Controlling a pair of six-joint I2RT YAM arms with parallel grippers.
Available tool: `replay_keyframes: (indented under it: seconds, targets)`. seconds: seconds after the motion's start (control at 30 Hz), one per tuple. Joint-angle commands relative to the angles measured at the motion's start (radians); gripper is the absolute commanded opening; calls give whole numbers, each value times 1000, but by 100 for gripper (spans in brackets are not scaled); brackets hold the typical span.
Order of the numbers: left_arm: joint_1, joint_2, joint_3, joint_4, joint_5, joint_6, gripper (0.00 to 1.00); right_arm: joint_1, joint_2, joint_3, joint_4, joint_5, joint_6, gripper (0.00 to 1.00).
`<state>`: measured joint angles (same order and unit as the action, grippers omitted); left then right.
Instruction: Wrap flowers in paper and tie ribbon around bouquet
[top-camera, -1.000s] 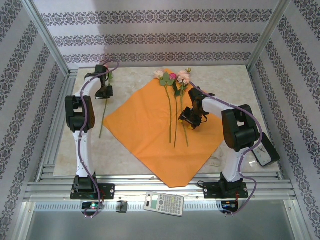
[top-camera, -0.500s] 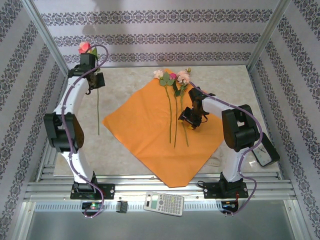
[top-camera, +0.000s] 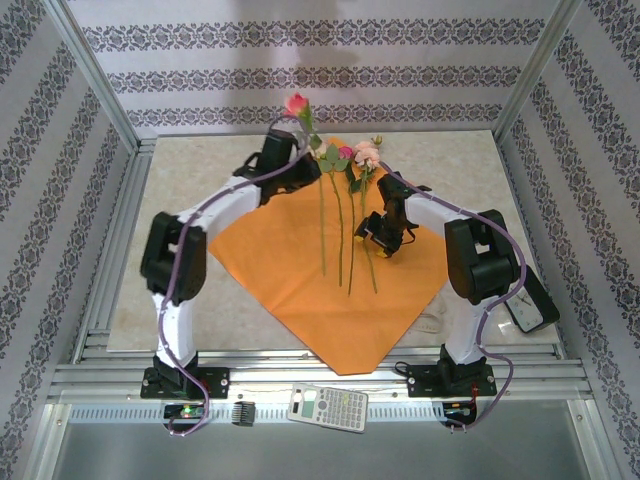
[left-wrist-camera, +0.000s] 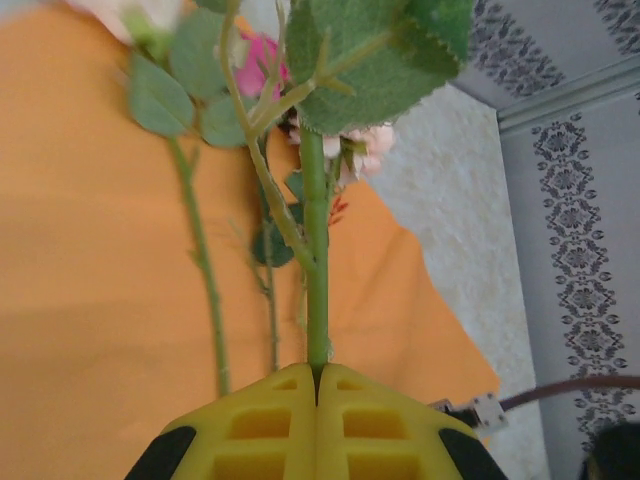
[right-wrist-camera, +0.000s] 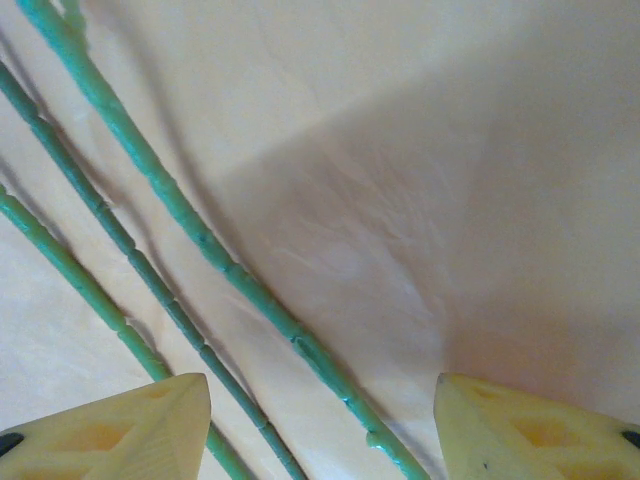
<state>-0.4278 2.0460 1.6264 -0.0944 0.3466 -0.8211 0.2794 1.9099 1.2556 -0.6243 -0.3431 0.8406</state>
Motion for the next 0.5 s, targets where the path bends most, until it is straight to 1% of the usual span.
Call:
replay_keyframes:
  seconds: [0.0, 0.13, 0.27, 0.4, 0.43, 0.47]
  targets:
    - [-18, 100, 68, 197, 38, -145, 0, 9, -36, 34, -3, -22, 18, 62]
    - [-34, 204, 129, 214, 63, -157, 0, 9, -38, 38, -2, -22, 19, 62]
    - [-38, 277, 184, 164, 88, -125, 0, 8, -45, 31, 5, -23, 22, 63]
    - [-37, 317, 251, 82, 105, -59, 0, 9, -49, 15, 11, -27, 21, 63]
    - [-37, 326, 274, 48, 112, -40, 2, 8, -49, 12, 12, -26, 20, 63]
    - [-38, 335, 299, 10, 115, -23, 11, 8, -50, 8, 12, -26, 19, 63]
